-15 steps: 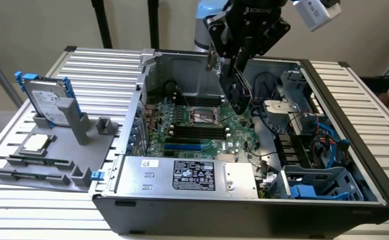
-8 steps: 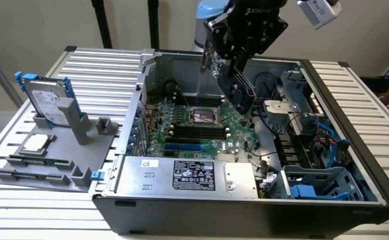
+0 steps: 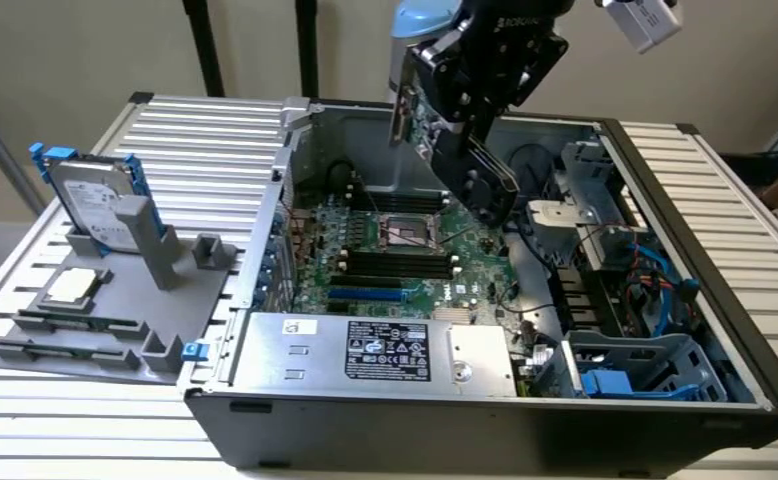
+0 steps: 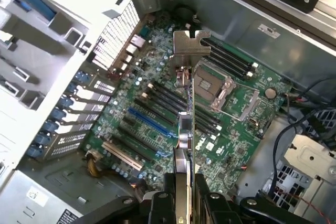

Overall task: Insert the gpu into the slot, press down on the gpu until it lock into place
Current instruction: 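Insert the gpu into the slot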

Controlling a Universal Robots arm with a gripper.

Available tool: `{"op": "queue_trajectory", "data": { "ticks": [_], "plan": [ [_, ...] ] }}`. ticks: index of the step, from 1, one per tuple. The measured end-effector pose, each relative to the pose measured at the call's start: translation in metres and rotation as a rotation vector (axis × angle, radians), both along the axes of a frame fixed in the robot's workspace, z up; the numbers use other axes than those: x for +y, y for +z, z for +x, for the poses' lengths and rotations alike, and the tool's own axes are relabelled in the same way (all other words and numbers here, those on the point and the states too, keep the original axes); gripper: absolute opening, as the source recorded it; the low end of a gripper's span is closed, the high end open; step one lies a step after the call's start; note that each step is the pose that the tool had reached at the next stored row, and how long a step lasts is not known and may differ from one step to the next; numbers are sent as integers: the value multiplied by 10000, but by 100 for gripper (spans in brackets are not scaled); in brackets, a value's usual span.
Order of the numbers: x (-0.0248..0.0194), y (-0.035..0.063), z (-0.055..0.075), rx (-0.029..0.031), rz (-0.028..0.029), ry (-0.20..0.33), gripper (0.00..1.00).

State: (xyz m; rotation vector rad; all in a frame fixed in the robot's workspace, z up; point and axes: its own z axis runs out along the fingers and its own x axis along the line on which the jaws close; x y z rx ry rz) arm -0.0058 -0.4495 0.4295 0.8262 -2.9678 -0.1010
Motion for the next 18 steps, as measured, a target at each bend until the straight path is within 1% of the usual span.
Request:
{"op": "queue_trajectory", "data": {
  "ticks": [8, 12, 14, 18],
  "plan": [
    [0, 0, 0, 1, 4, 1447, 26],
    [0, 1, 0, 0, 23, 2147, 26],
    [0, 1, 0, -4, 60, 2462, 26],
    [0, 1, 0, -18, 187, 3012, 26]
  ]
}}
